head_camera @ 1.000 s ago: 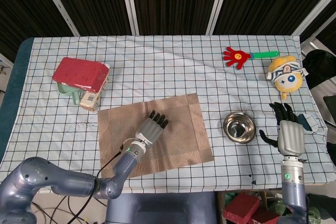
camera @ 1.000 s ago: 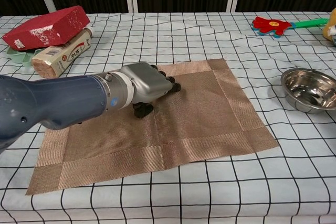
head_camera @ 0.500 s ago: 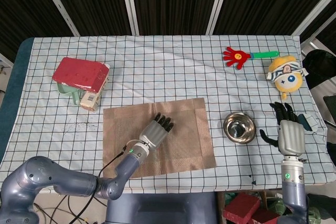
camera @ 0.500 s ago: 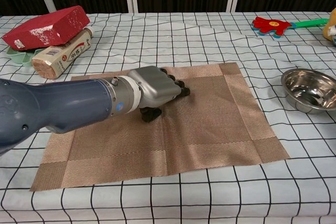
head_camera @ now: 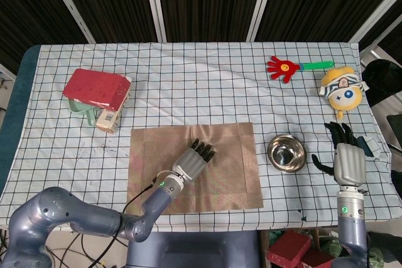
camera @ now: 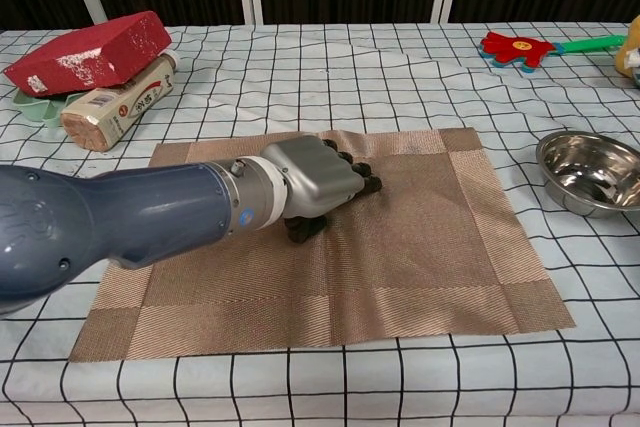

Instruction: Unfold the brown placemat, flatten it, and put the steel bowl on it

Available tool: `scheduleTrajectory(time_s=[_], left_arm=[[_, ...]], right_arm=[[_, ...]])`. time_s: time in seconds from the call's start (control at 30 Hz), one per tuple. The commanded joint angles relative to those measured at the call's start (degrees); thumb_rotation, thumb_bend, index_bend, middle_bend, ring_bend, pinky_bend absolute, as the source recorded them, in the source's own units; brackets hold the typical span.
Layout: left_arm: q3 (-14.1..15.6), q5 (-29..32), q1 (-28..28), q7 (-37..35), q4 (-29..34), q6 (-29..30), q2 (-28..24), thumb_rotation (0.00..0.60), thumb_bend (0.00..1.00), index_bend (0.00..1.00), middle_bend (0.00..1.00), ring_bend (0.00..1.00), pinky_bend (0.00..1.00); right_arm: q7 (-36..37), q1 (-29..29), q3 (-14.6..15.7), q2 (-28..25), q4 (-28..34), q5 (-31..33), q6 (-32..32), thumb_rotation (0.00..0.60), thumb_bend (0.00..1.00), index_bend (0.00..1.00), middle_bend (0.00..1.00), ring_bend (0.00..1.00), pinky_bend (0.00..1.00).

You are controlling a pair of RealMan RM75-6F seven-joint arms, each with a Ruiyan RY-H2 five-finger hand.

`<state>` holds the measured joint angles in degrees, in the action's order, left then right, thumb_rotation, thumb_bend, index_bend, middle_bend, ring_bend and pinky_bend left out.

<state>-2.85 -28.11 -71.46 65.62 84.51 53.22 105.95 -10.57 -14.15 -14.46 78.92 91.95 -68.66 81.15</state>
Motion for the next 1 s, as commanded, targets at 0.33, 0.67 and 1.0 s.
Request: scheduleTrajectory(time_s=[0.33, 0.67, 1.0], left_arm=[[-0.1, -2.3, 0.1, -2.3, 1.0, 2.0, -0.4, 0.6, 0.49, 0.04, 0.02, 0.02, 0.05], [-0.6, -13.4, 5.5, -10.3, 5.8, 10.5, -4.9, 0.6, 0.1, 0.0, 0.01, 0.02, 0.04], [0.5, -22.5, 14.0, -19.0, 15.0, 20.6, -14.7, 0.6, 0.07, 0.0, 0.01, 0.02, 0.04]], right_arm=[[0.1, 0.0, -0.2, -0.2, 0.1, 0.5, -0.2, 0.6, 0.2, 0.17, 0.12, 0.06, 0.19], [0.0, -0.1, 0.2, 0.1, -0.5, 0.0, -0.3, 0.6, 0.2, 0.17, 0.12, 0.06, 0.19], [-0.2, -0.2, 0.8, 0.4, -1.1, -0.7, -0.4, 0.6, 0.19, 0.17, 0.12, 0.06, 0.19]])
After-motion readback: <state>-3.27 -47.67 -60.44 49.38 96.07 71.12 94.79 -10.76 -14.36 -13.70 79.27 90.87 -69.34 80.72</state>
